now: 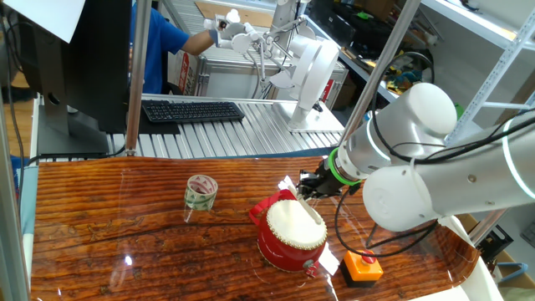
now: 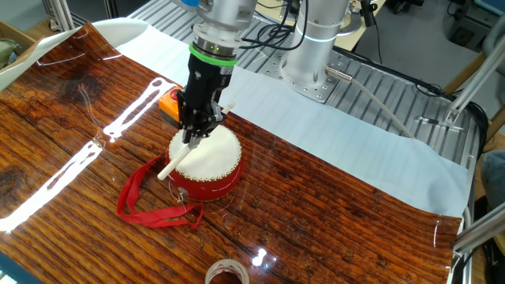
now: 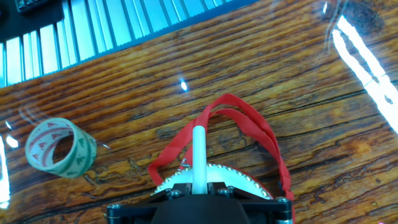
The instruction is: Play the drum
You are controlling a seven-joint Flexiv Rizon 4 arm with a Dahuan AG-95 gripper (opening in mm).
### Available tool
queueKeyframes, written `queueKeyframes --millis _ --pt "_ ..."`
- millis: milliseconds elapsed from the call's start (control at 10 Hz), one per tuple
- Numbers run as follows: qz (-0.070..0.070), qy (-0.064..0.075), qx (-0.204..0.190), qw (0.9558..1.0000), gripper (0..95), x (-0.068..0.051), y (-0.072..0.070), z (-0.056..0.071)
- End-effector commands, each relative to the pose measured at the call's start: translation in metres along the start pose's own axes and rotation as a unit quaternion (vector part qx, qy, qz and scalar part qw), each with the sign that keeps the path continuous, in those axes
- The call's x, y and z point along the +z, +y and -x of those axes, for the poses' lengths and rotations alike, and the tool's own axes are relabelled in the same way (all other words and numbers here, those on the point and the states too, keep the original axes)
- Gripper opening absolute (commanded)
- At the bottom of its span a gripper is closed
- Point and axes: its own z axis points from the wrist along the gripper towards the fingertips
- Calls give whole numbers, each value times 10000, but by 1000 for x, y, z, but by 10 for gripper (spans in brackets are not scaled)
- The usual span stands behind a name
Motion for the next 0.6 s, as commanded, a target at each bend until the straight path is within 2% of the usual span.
queueKeyframes --millis 100,600 --pt "19 16 7 10000 0 1 1 0" --pt "12 -42 6 10000 0 6 2 0"
